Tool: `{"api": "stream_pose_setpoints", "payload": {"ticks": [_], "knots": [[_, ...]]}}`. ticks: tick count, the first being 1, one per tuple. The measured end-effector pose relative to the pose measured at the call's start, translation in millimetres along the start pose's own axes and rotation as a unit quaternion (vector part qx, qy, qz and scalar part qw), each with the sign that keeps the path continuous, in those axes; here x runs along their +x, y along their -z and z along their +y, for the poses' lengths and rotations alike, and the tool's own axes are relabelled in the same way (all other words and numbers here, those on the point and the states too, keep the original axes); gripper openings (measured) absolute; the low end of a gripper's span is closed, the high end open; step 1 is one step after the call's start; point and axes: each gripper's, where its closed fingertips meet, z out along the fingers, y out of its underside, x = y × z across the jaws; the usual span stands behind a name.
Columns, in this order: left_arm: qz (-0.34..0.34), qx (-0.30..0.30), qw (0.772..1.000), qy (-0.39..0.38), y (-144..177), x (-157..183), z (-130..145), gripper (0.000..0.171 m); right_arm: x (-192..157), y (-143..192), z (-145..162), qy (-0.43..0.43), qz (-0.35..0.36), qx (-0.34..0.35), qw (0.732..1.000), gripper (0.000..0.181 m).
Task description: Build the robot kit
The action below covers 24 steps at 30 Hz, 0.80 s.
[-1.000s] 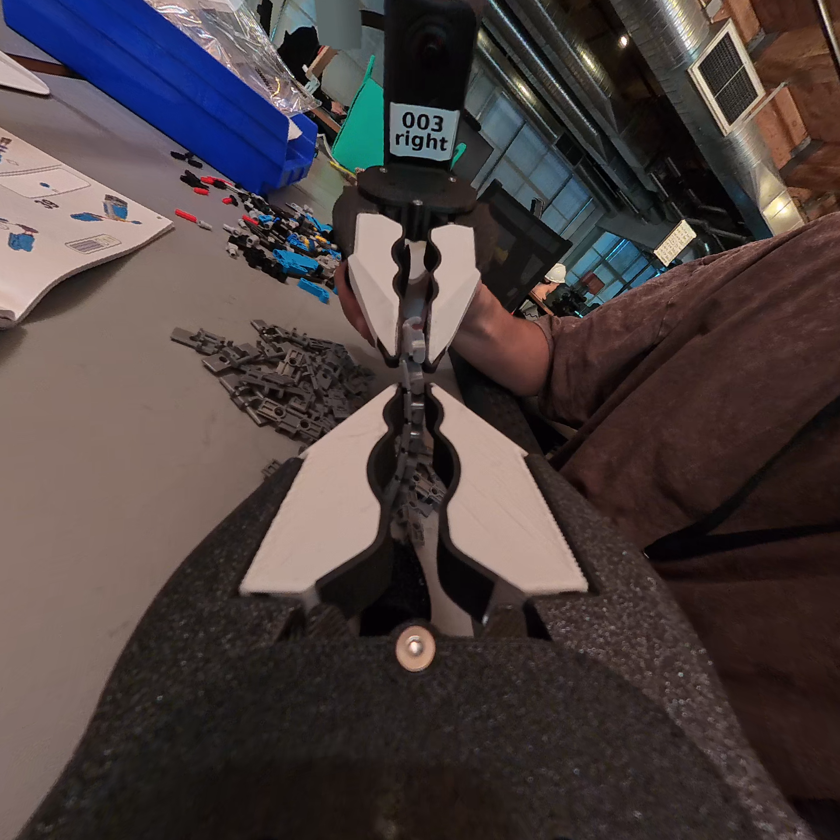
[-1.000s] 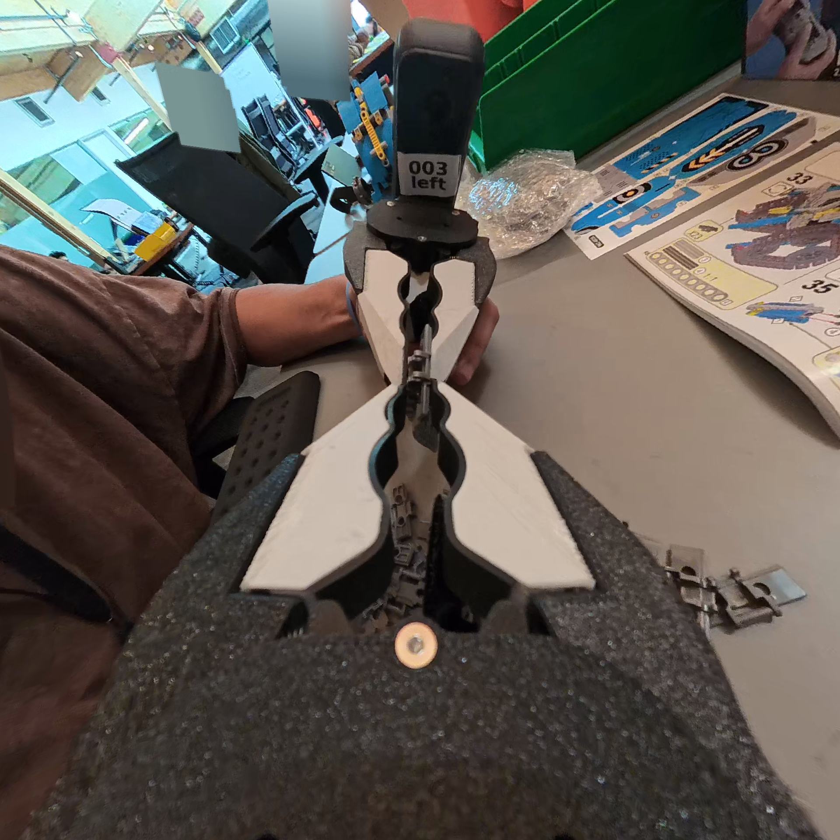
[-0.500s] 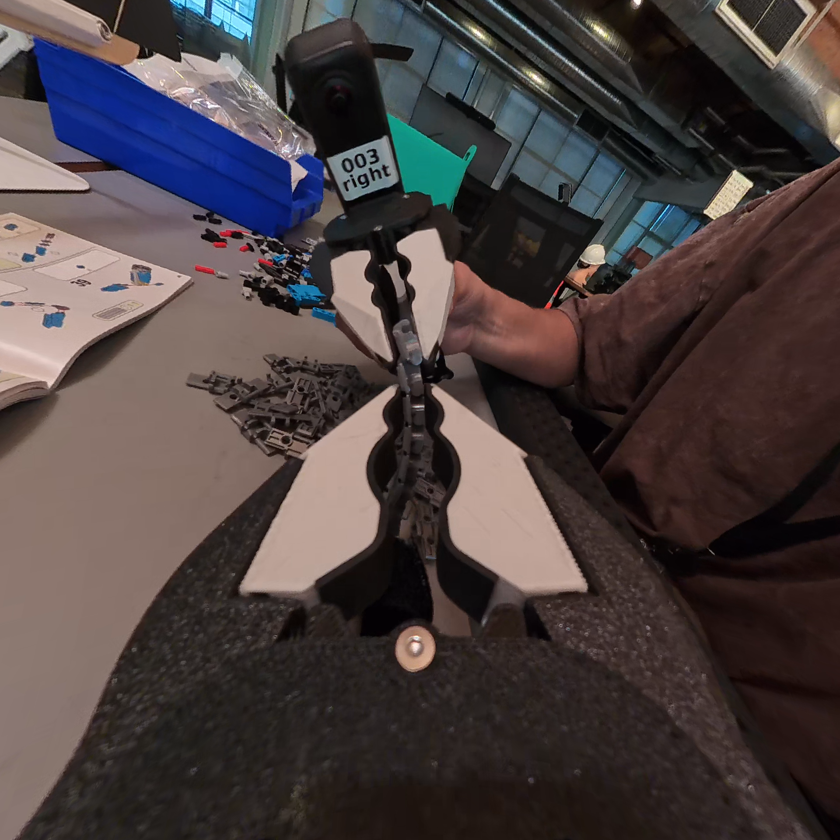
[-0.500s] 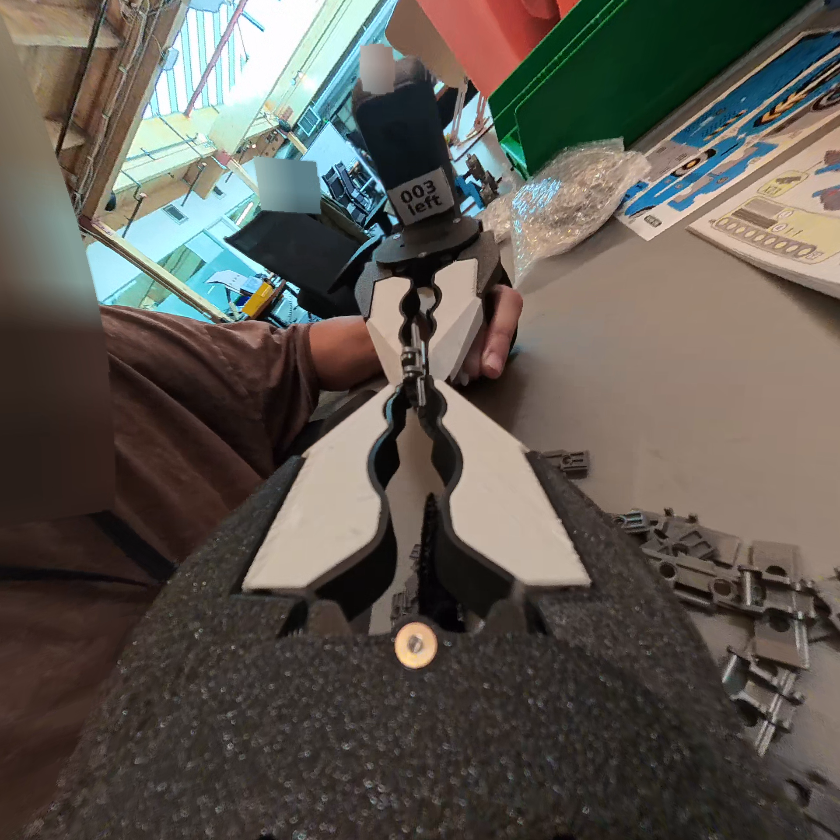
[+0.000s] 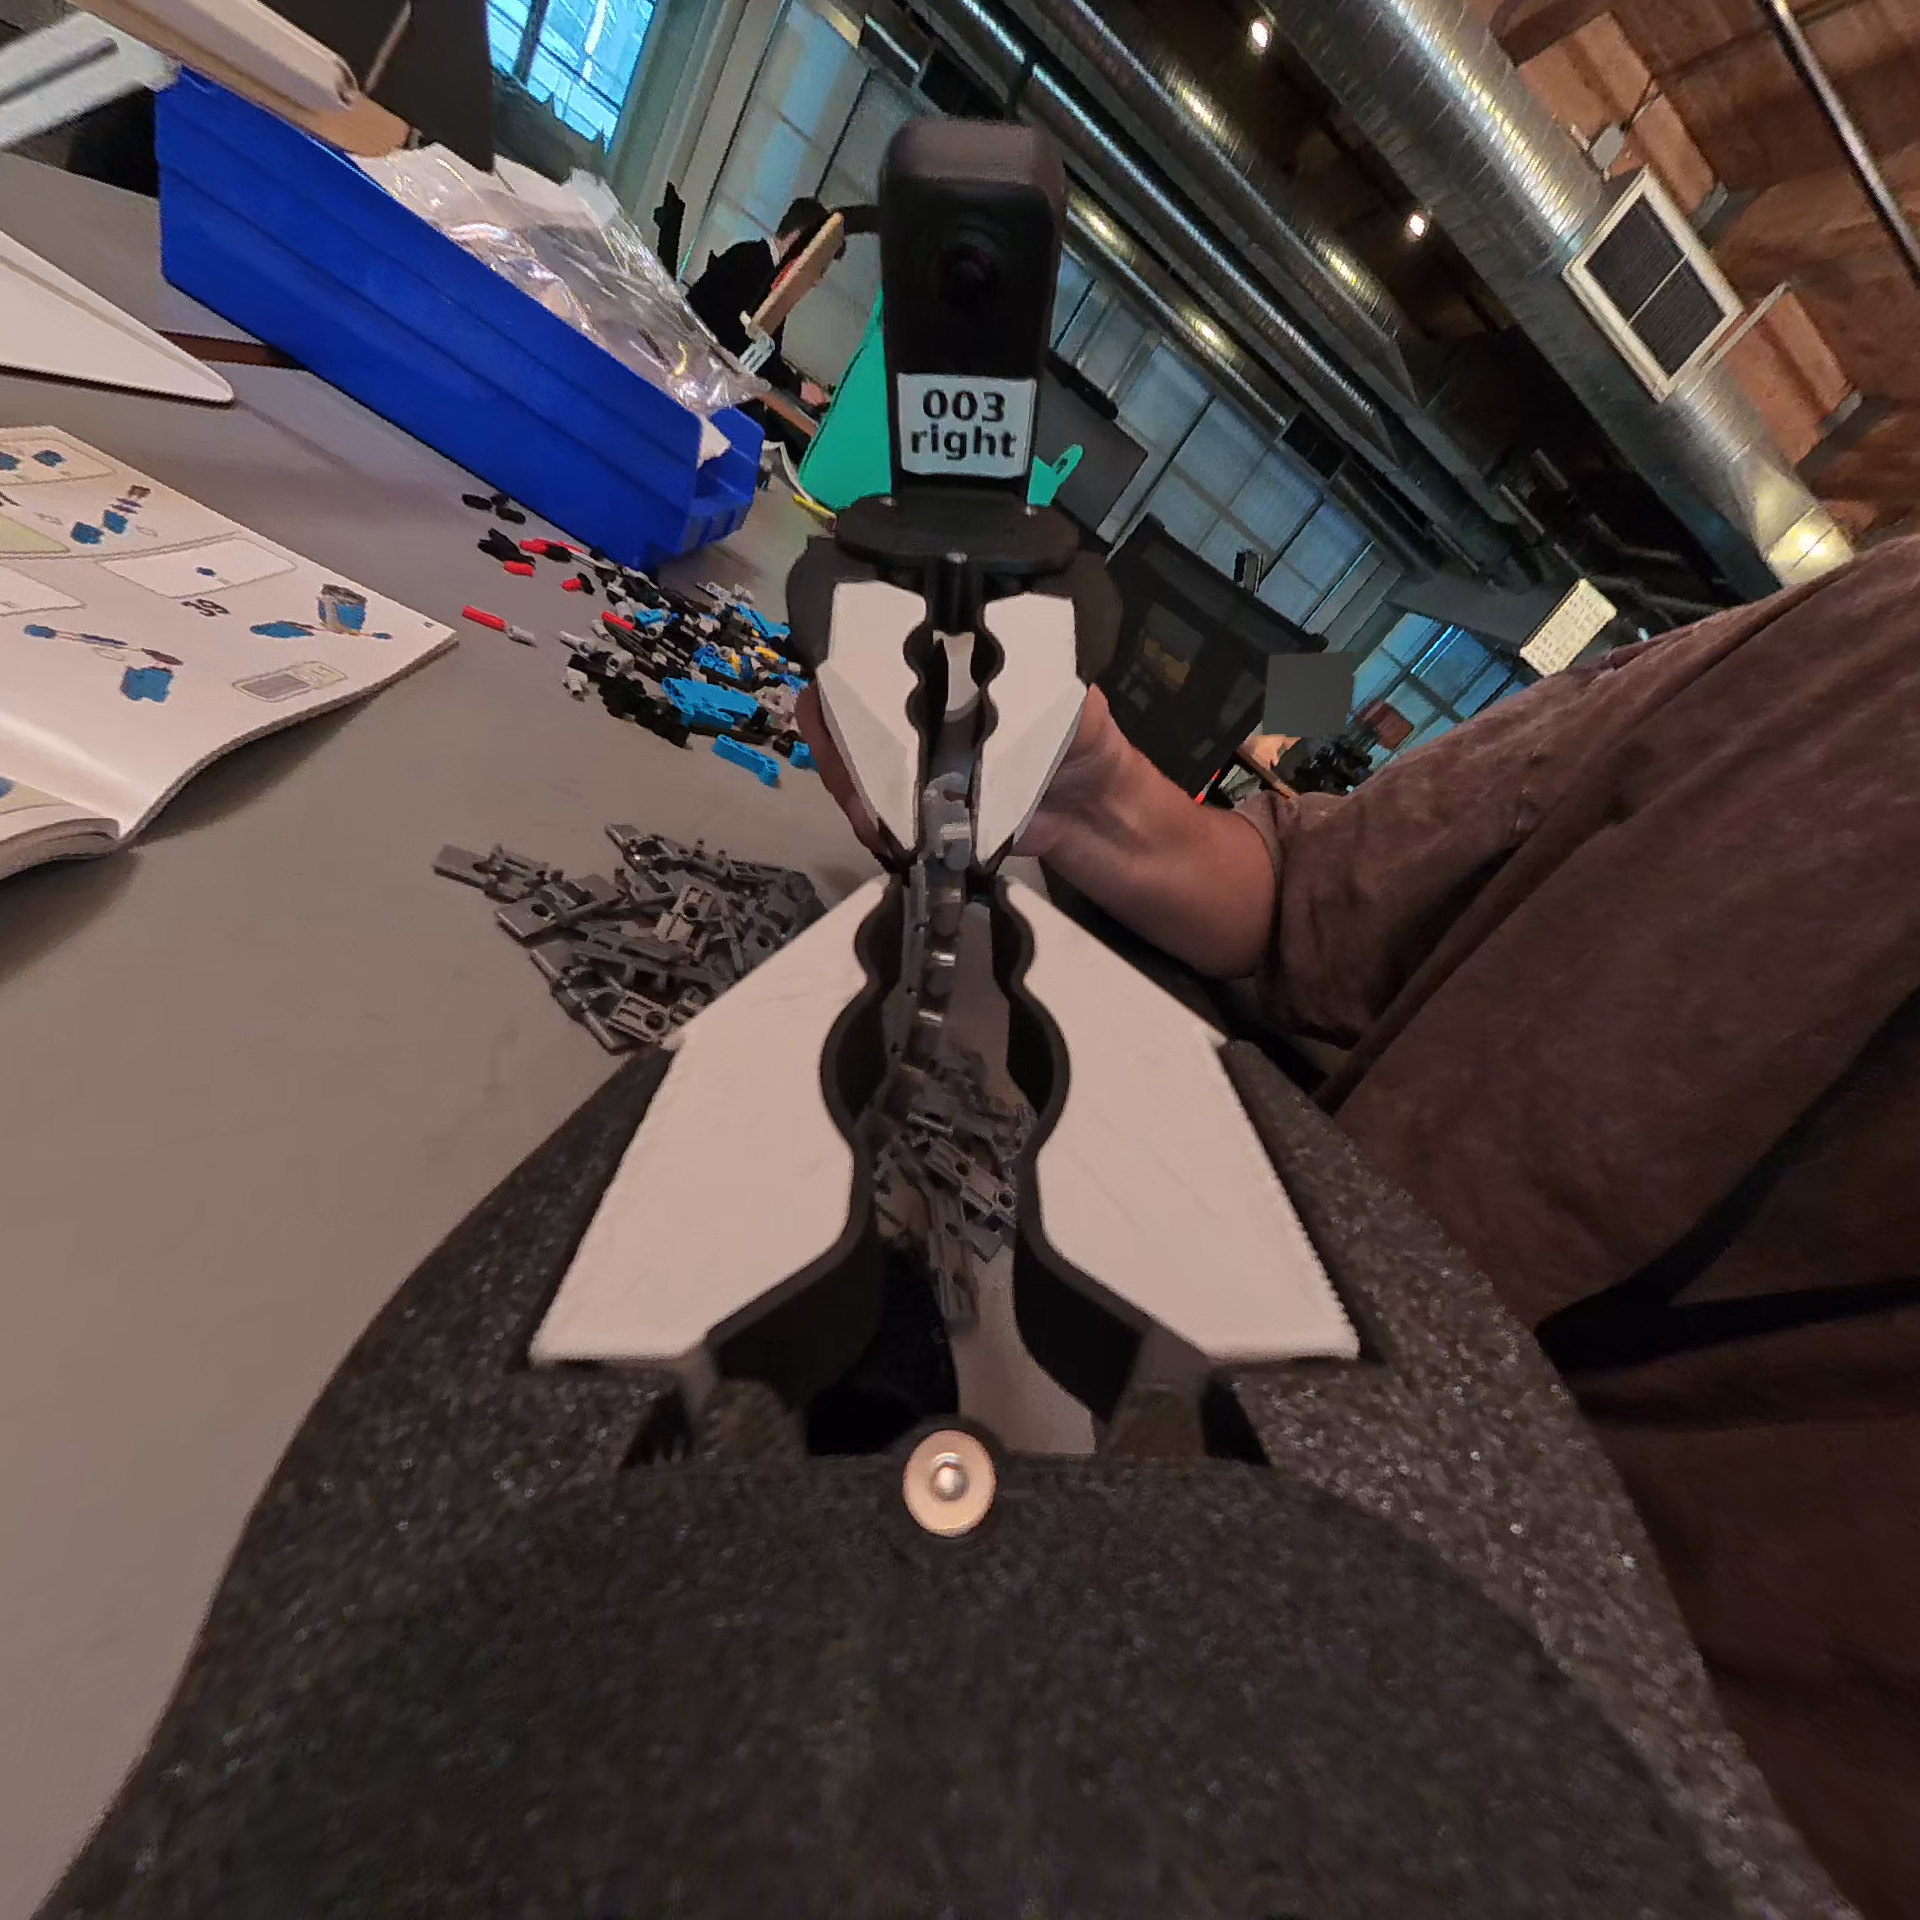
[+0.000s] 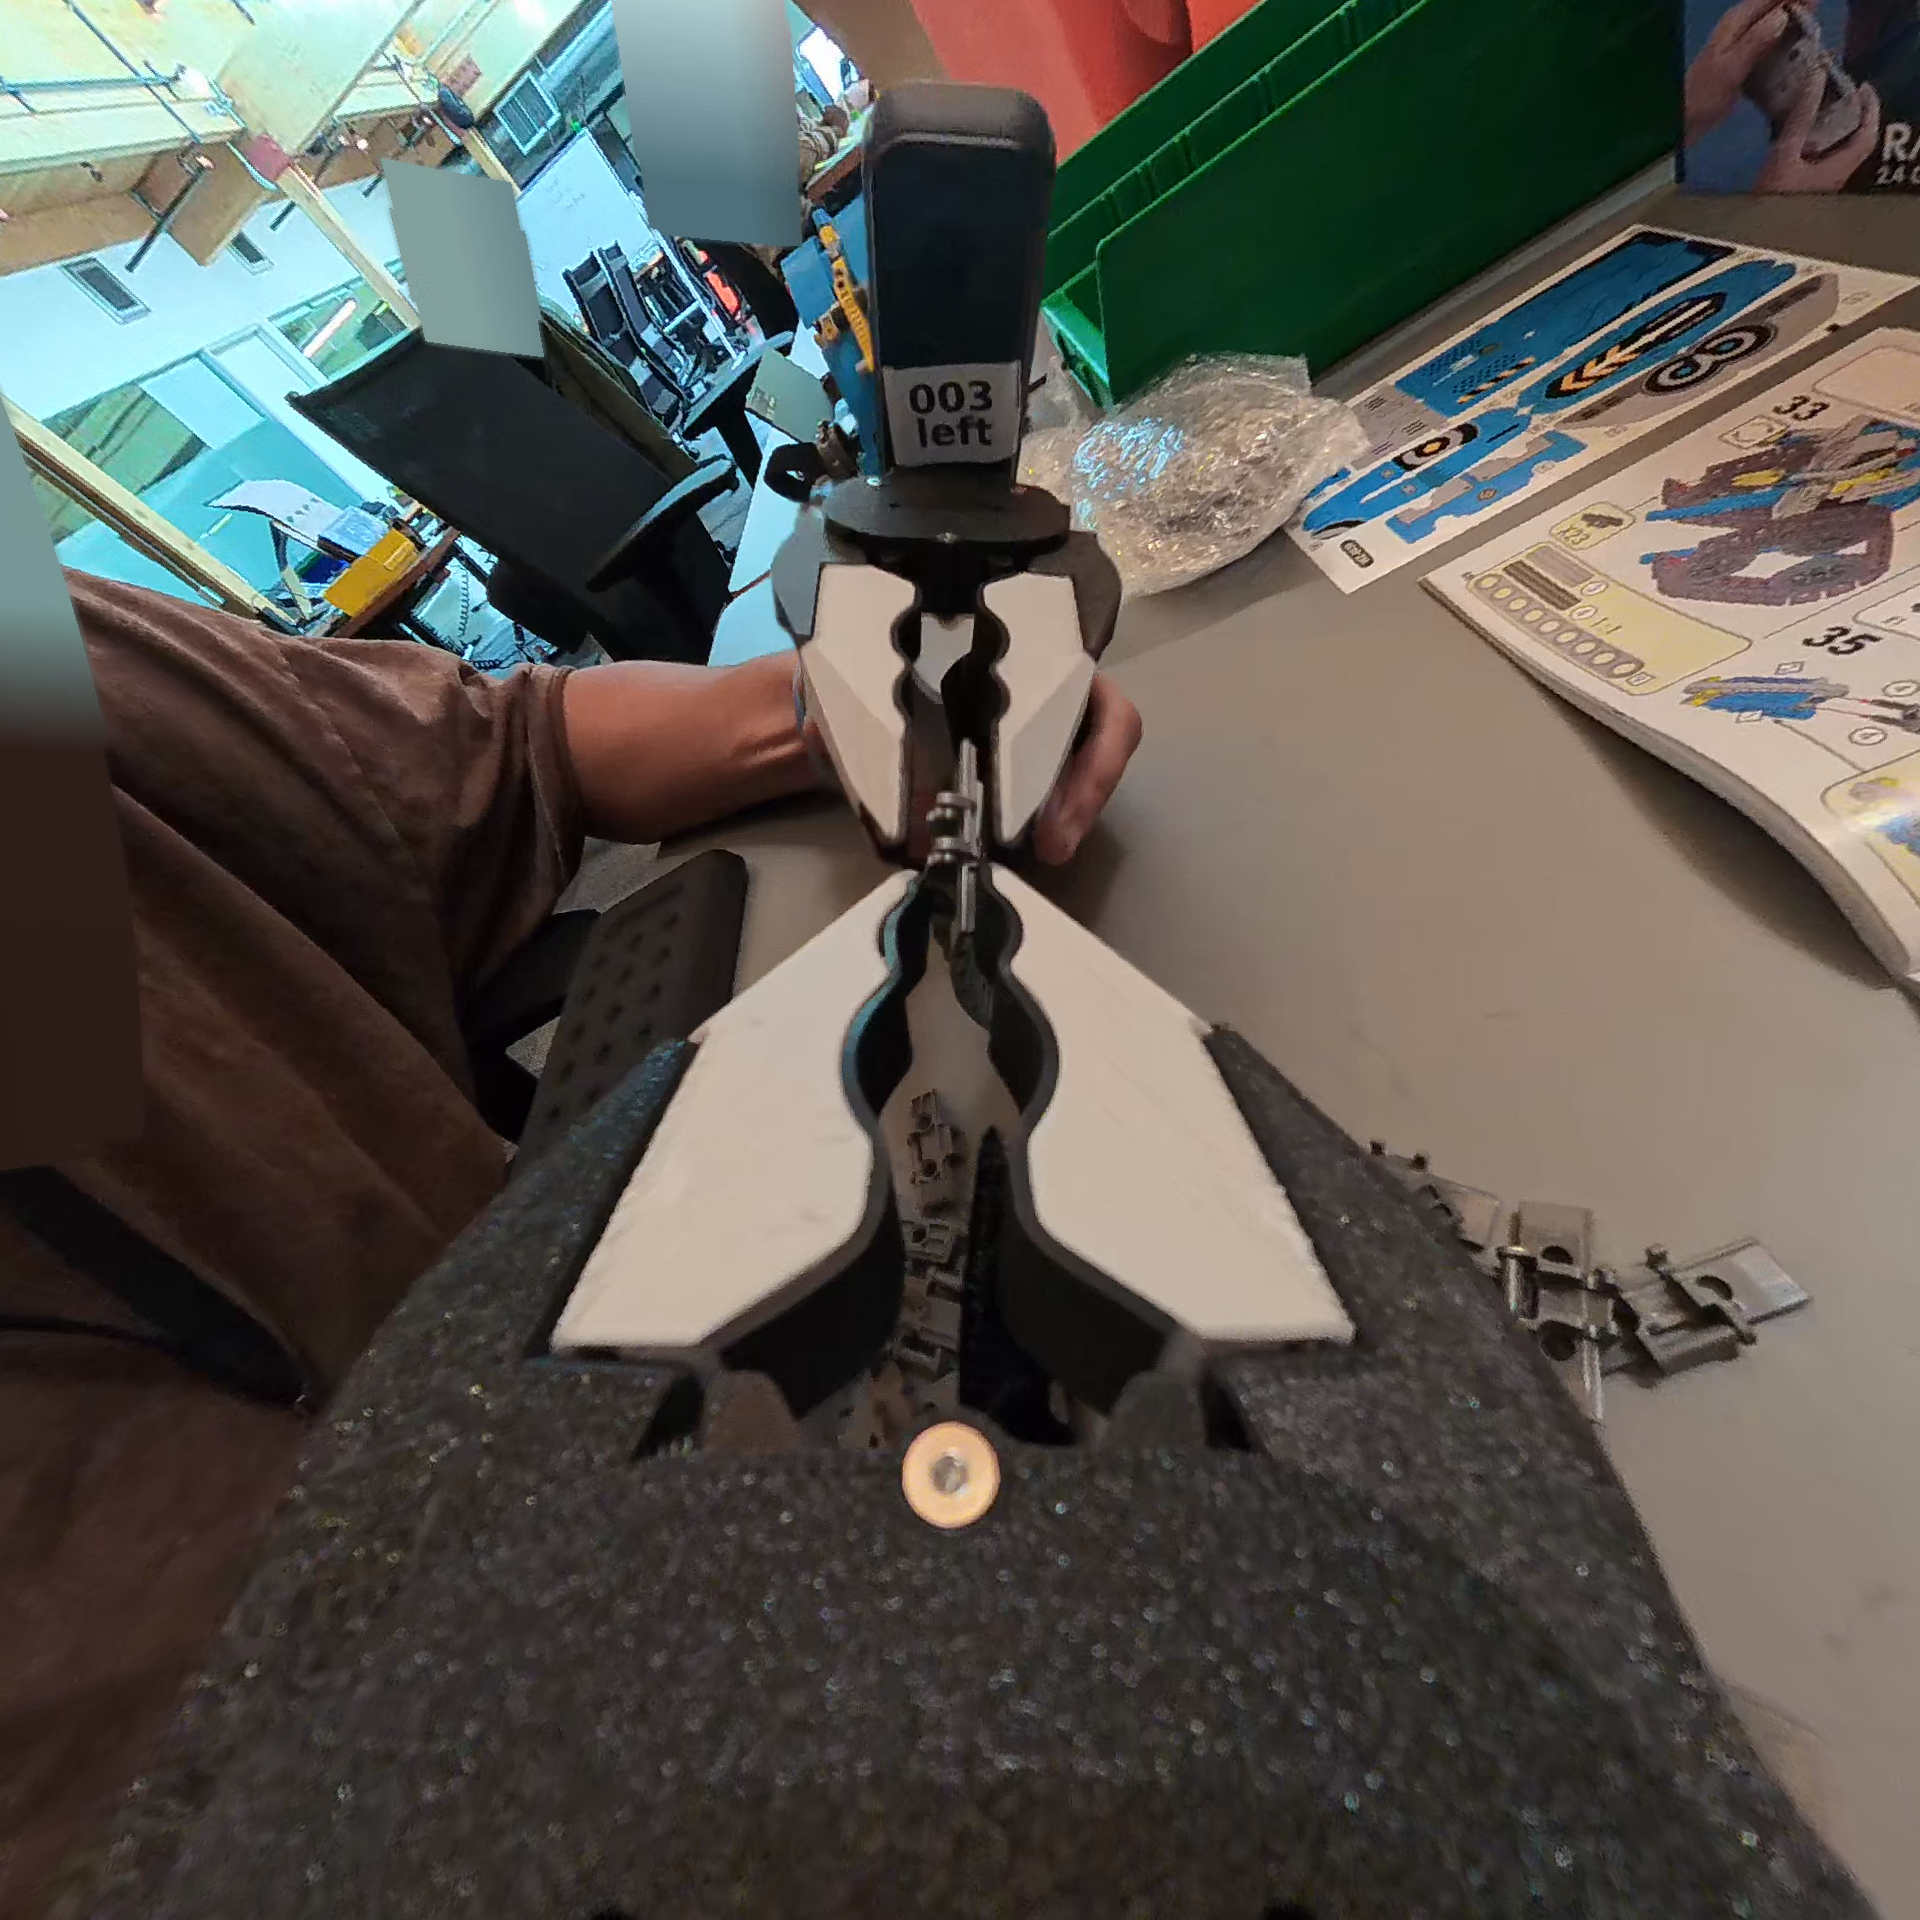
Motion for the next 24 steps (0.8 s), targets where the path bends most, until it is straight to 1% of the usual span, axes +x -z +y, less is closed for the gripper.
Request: {"api": "stream_pose_setpoints", "payload": {"ticks": [2,4,6,16,19,21,24], "knots": [[0.000,0.003,1.000,0.003,0.7,-0.9,-1.0,0.016,2.3,-1.0,3.8,0.008,0.010,-0.011,1.000,0.008],[0.000,-0.007,1.000,-0.003,-1.5,0.2,2.5,0.015,1.0,-2.4,2.9,0.018,0.015,-0.012,1.000,0.008],[-0.004,-0.014,1.000,-0.007,-2.6,-0.1,4.6,0.011,-0.7,-5.0,4.3,0.026,0.016,-0.019,0.999,0.008],[0.013,-0.015,1.000,0.015,-2.1,3.4,6.3,0.009,-4.2,-7.1,7.6,0.069,0.034,-0.047,0.996,0.008],[0.017,0.002,0.999,0.027,-1.6,5.5,3.1,0.007,-7.6,-6.8,4.1,0.055,0.022,-0.036,0.998,0.008],[0.024,-0.006,0.999,0.042,-2.5,6.1,6.1,0.007,-8.6,-6.8,8.4,0.025,0.012,-0.045,0.999,0.008],[0.050,0.001,0.996,0.071,-2.4,12.0,4.5,0.006,-15.6,-6.3,6.7,-0.030,-0.033,-0.028,0.999,0.008]]}}
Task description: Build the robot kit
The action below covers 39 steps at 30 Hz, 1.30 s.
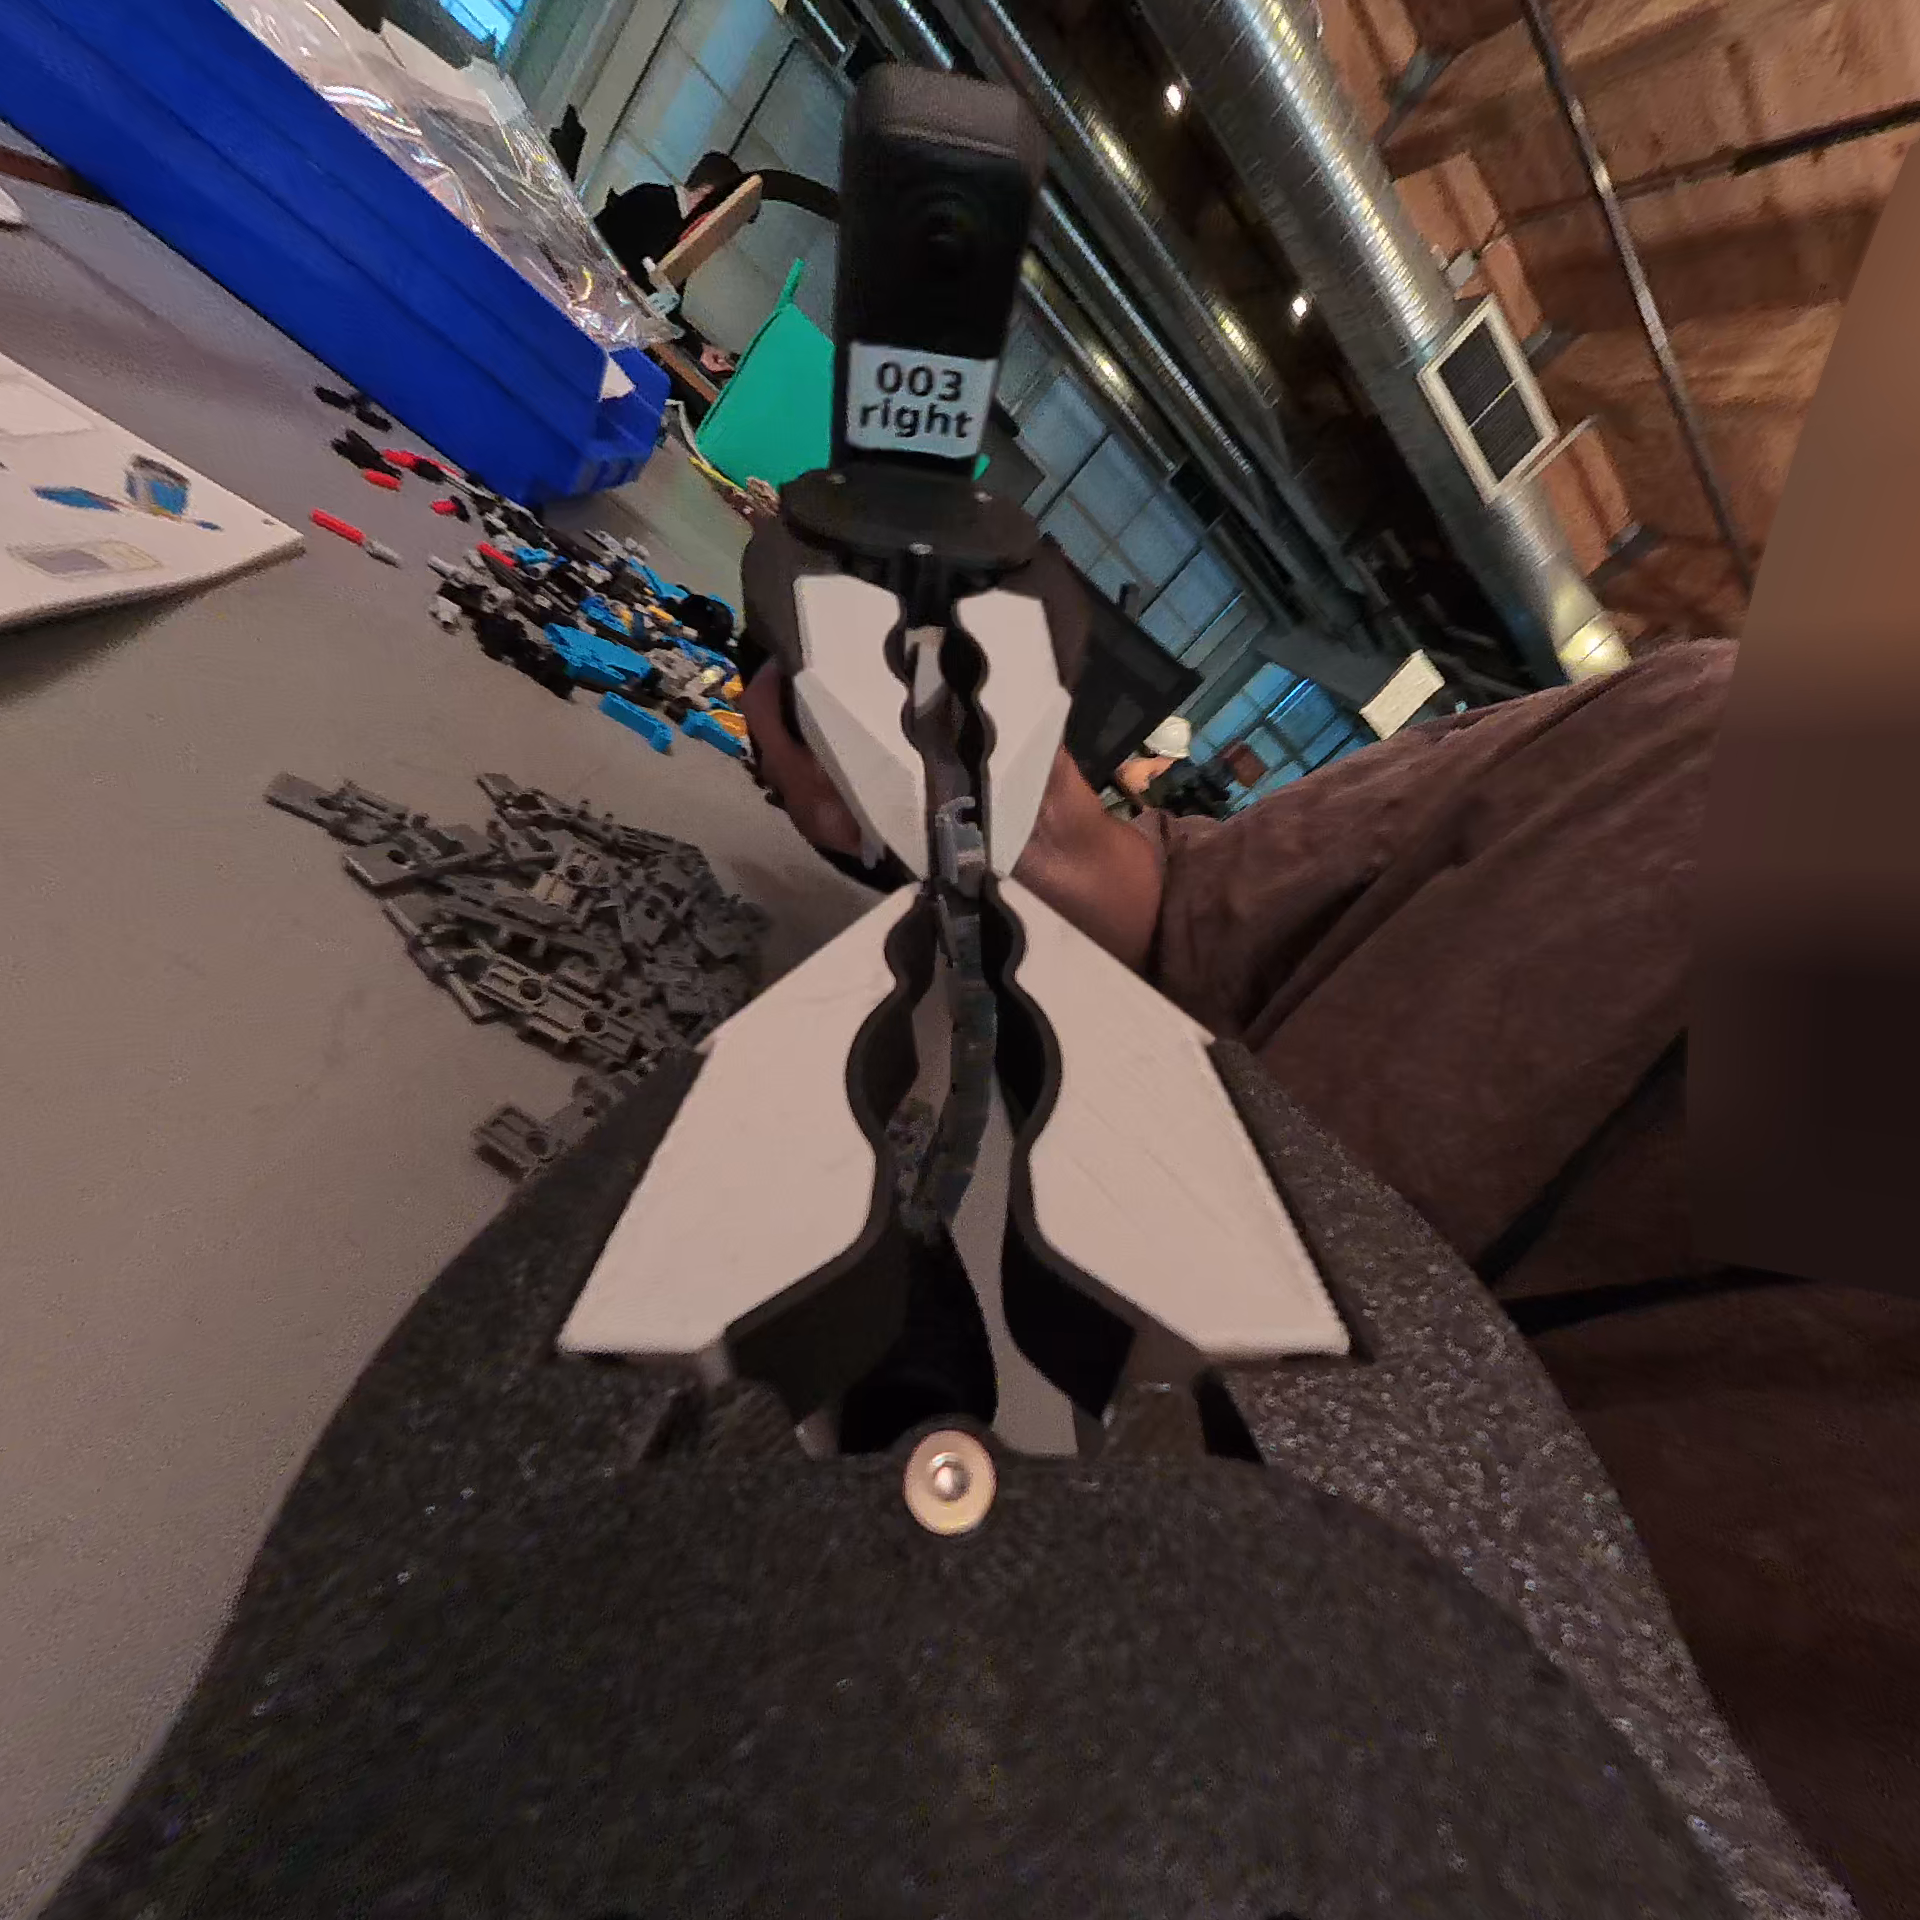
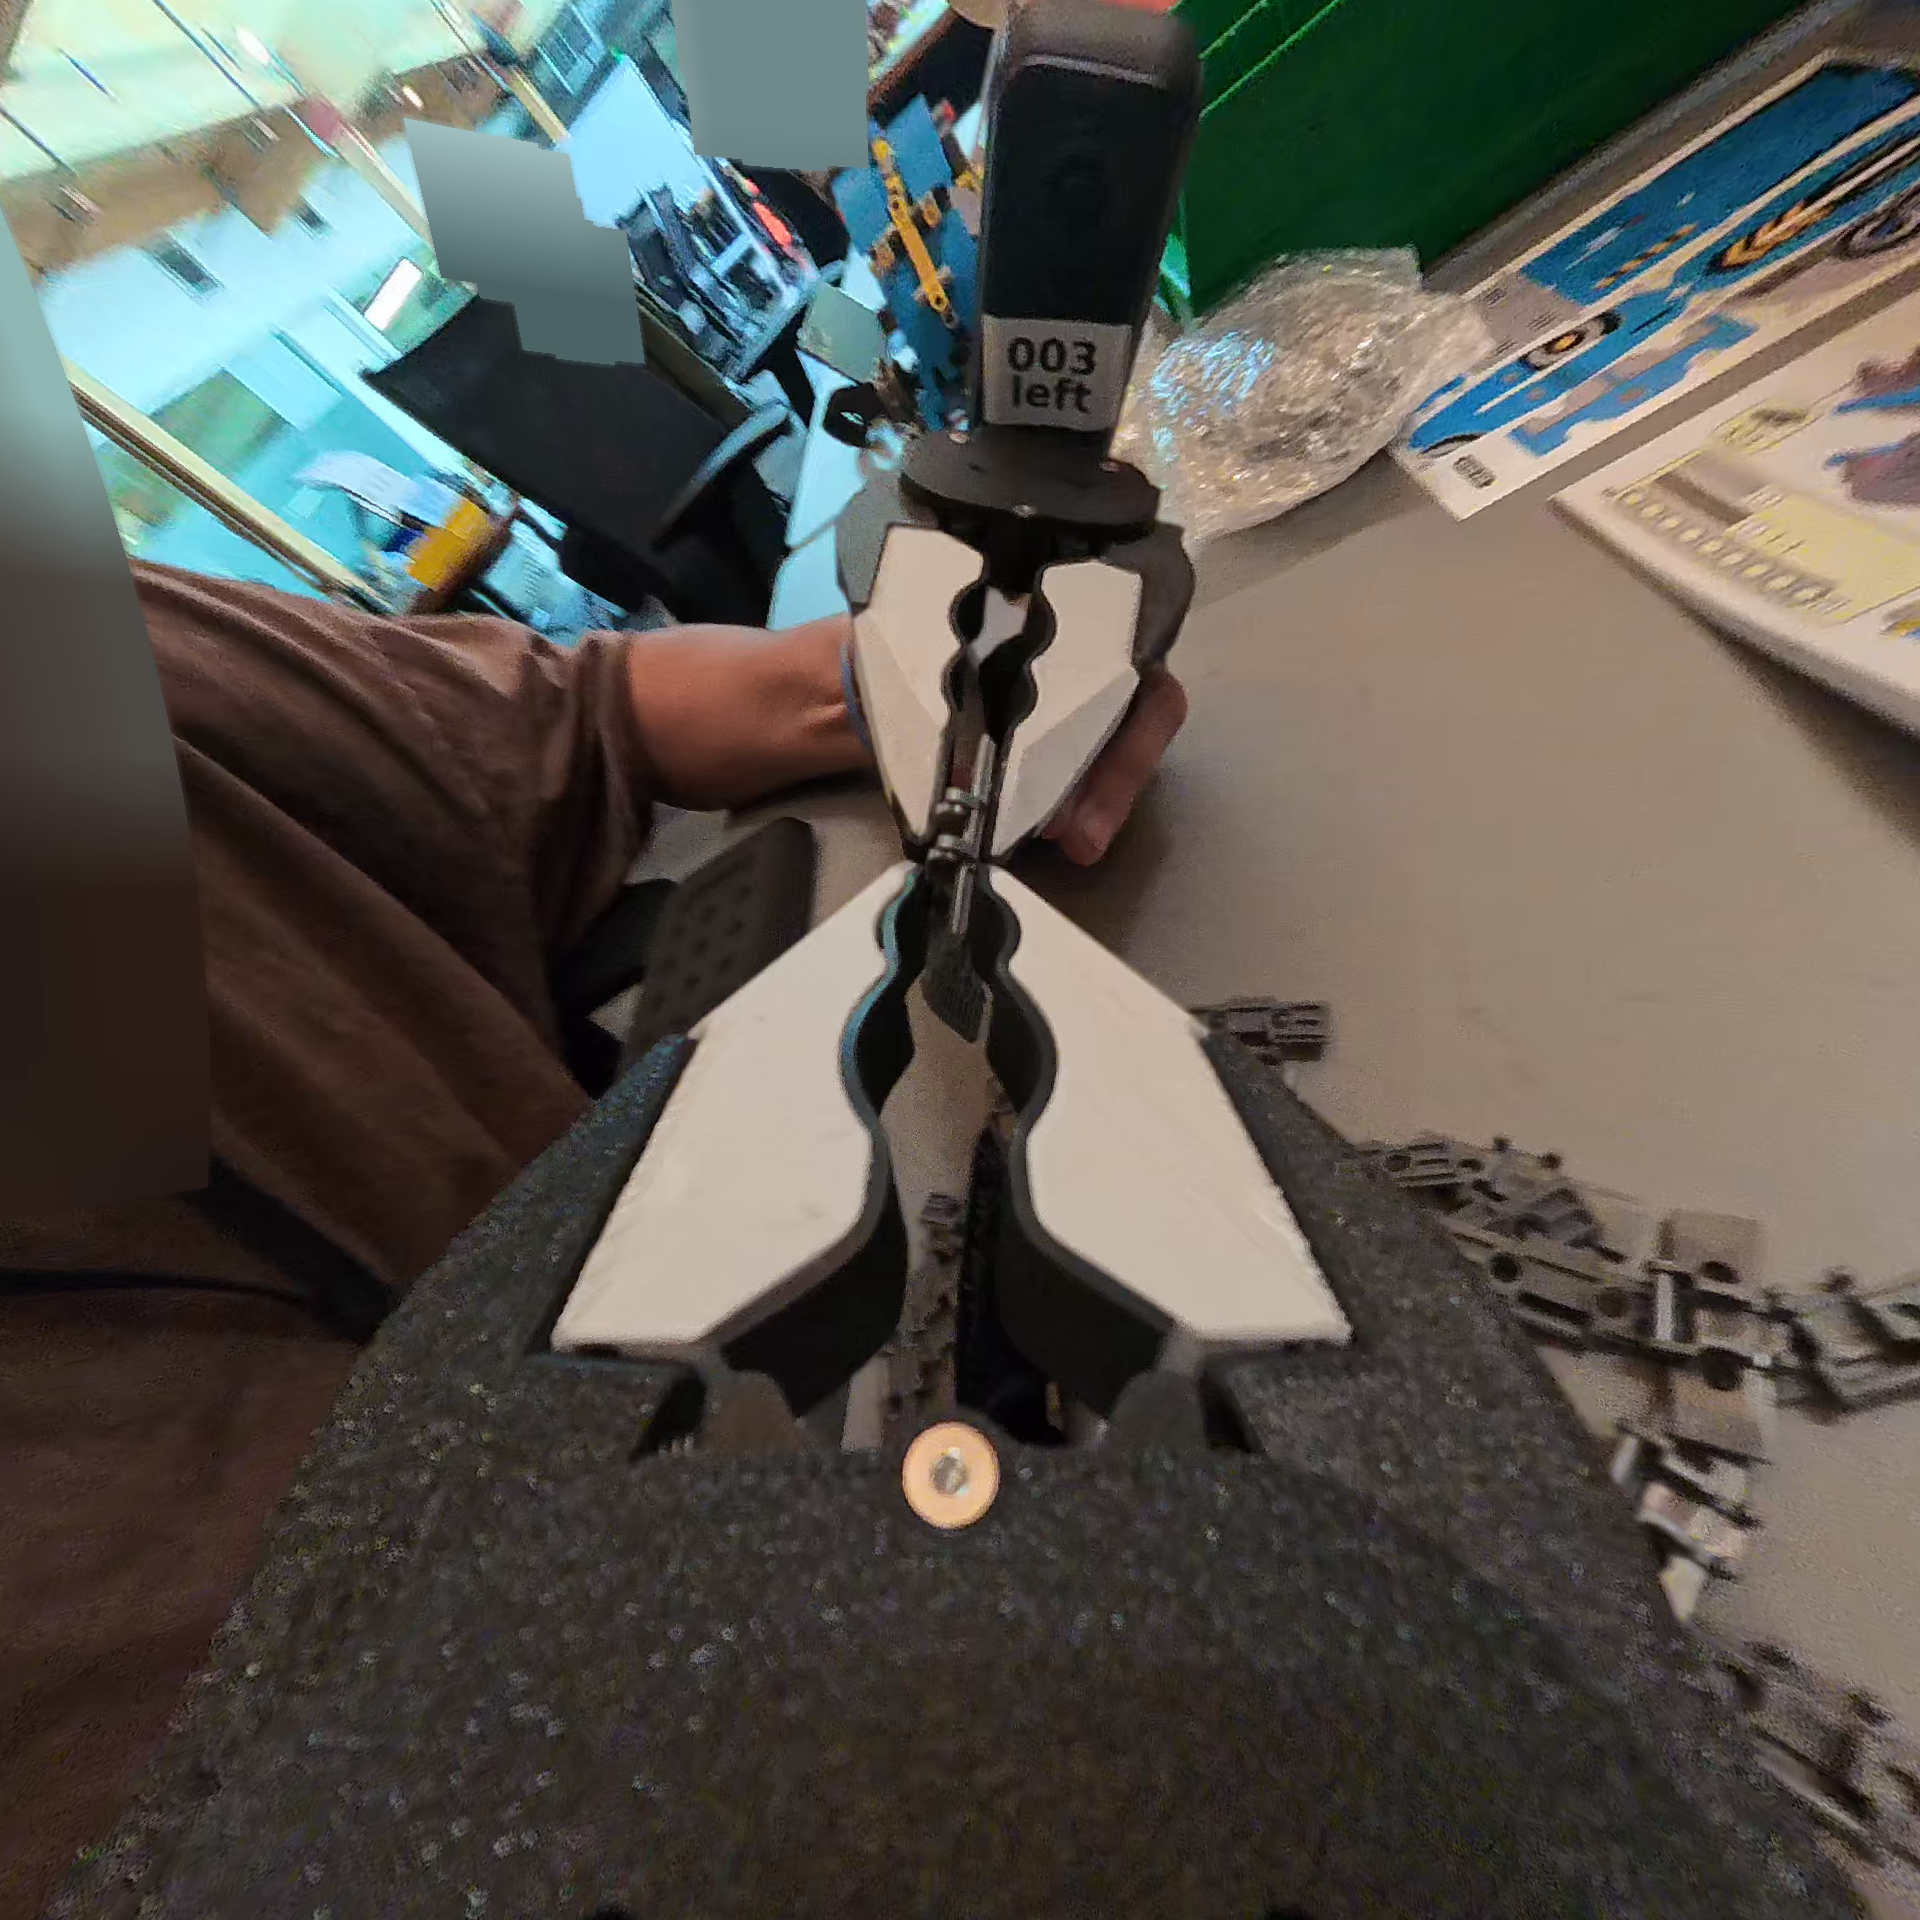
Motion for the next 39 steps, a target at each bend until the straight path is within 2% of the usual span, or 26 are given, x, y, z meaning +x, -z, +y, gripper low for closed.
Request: {"api": "stream_pose_setpoints", "payload": {"ticks": [3,6,8,12,16,22,26,35,37,39], "knots": [[0.019,0.017,0.998,0.051,-0.5,0.8,-3.4,0.006,-2.8,1.8,-4.0,-0.079,-0.059,0.033,0.995,0.007],[-0.034,0.019,0.999,0.027,-0.4,-12.2,-4.3,0.007,10.3,3.4,-4.0,-0.114,-0.051,0.047,0.991,0.008],[-0.063,0.017,0.998,0.001,0.9,-18.5,-4.5,0.007,17.6,2.9,-3.8,-0.113,-0.036,0.048,0.992,0.009],[-0.077,0.033,0.996,-0.031,1.2,-17.7,-9.0,0.007,17.5,4.8,-10.5,-0.107,-0.033,0.078,0.991,0.010],[-0.076,0.050,0.995,-0.046,2.0,-15.4,-13.0,0.007,15.3,6.5,-16.8,-0.127,-0.058,0.117,0.983,0.010],[-0.070,0.051,0.994,-0.064,1.1,-11.0,-12.9,0.007,11.4,6.8,-17.7,-0.111,-0.068,0.124,0.984,0.009],[-0.058,0.059,0.996,-0.020,0.2,-11.6,-11.2,0.005,11.8,6.6,-13.9,-0.098,-0.054,0.108,0.988,0.007],[-0.074,0.063,0.995,-0.031,-0.3,-13.2,-14.9,0.007,15.9,8.6,-17.2,-0.059,-0.007,0.094,0.994,0.008],[-0.060,0.059,0.996,-0.025,-0.7,-10.6,-14.8,0.007,13.5,9.0,-18.4,-0.054,-0.016,0.099,0.993,0.008],[-0.055,0.043,0.997,-0.024,-2.6,-11.0,-10.3,0.015,10.7,12.4,-22.5,-0.063,-0.038,0.117,0.990,0.008]]}}
